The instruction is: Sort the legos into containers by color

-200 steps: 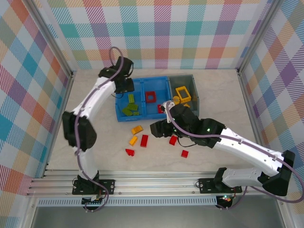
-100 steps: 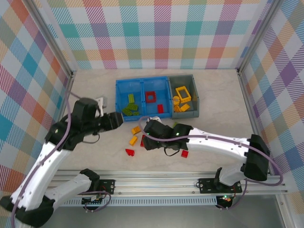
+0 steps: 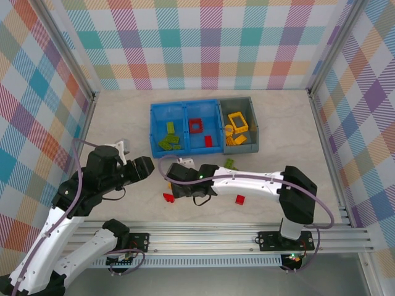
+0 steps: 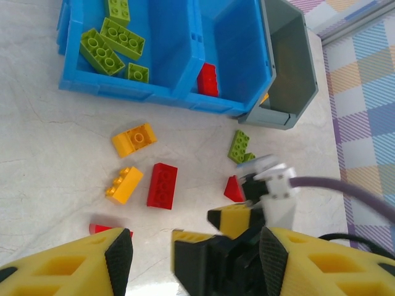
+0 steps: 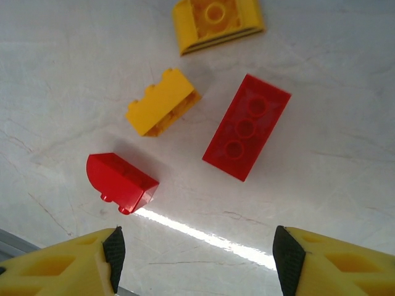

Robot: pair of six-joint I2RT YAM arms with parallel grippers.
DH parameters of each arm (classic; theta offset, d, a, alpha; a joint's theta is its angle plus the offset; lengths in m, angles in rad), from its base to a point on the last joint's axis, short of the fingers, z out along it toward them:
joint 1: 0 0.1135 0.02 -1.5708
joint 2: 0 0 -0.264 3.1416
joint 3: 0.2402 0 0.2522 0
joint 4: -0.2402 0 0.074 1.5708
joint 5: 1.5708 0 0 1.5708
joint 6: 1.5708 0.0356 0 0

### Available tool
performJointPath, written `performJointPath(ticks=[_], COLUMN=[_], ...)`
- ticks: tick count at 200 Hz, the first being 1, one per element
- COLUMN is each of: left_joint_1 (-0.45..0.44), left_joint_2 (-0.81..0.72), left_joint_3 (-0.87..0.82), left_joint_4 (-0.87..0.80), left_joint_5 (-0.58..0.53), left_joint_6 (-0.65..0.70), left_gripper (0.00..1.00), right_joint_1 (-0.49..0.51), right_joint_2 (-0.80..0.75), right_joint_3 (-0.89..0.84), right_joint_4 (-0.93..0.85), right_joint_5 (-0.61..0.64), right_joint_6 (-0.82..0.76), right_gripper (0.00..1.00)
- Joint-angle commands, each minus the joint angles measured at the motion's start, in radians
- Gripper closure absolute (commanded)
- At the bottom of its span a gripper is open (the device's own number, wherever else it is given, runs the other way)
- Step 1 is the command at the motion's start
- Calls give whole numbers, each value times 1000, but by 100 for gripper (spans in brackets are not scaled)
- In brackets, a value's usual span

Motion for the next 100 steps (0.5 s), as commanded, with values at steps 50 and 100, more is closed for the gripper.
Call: performJointPath(ticks=[50, 100], left_joint_1=[0, 0], left_joint_2=[-93, -189], left_joint_3=[45, 63], left_joint_4=[-65, -130], left_joint_5=[-125, -220], left_joint_6=[-9, -21], left_gripper=[42, 42], right_joint_1=[72, 23], right_joint_2=[123, 248], right_joint_3=[81, 187], right_joint_4=[14, -41], right_joint_5=[-92, -132], right_joint_6=[-329, -527], right_gripper=[35, 30])
